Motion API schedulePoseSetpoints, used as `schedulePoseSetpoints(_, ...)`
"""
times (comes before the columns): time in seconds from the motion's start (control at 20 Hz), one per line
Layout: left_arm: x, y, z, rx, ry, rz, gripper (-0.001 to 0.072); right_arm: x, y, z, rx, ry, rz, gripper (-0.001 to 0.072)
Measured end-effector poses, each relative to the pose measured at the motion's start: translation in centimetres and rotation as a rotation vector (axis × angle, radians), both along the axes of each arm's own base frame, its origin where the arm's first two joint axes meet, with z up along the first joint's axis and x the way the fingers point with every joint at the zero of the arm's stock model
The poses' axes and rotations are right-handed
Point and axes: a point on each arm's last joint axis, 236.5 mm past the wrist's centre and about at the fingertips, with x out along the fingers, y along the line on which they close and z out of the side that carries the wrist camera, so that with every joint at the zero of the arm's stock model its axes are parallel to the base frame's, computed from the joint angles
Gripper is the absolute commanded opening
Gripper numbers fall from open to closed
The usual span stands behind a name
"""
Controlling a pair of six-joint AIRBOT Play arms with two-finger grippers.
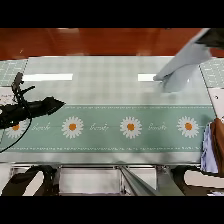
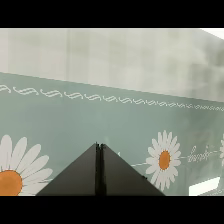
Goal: Fold the shirts.
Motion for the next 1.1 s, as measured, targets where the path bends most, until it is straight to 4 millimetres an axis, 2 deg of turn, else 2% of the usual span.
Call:
schedulePoseSetpoints(0.15, 0.0, 0.0, 0.0, 0.0, 0.0, 0.0, 0.002, -2.4, -7.1, 2.0, 0.013, -0.026, -0.169, 0.003)
schedulePoseSetpoints(0.35, 0.3, 0.2, 0.1, 0.004, -0.01, 0.013, 0.002, -5.9, -14.8, 3.3, 0.053, -0.048, -0.361, 0.003)
schedulePoseSetpoints(0.5, 1.2, 0.8, 0.3, 0.015, -0.038, 0.047, 0.002, -8.9, -19.1, 3.3, 0.065, -0.036, -0.48, 0.003)
schedulePoseSetpoints(0.65, 2.2, 1.7, 0.7, 0.027, -0.072, 0.09, 0.002, -12.7, -23.1, 1.6, 0.058, 0.039, -0.608, 0.003)
schedulePoseSetpoints(0.8, 3.0, 2.4, 1.0, 0.039, -0.103, 0.129, 0.002, -17.5, -25.4, -0.4, 0.045, 0.137, -0.728, 0.003)
schedulePoseSetpoints(0.9, 3.5, 2.9, 1.2, 0.046, -0.122, 0.152, 0.002, -21.5, -26.5, -1.9, 0.034, 0.205, -0.841, 0.0031)
schedulePoseSetpoints(1.0, 4.2, 3.5, 1.6, 0.055, -0.147, 0.182, 0.002, -25.4, -26.7, -3.4, 0.033, 0.269, -0.945, 0.0031)
schedulePoseSetpoints(1.1, 4.9, 4.3, 2.0, 0.066, -0.177, 0.219, 0.002, -29.3, -25.9, -5.2, 0.034, 0.344, -1.038, 0.0031)
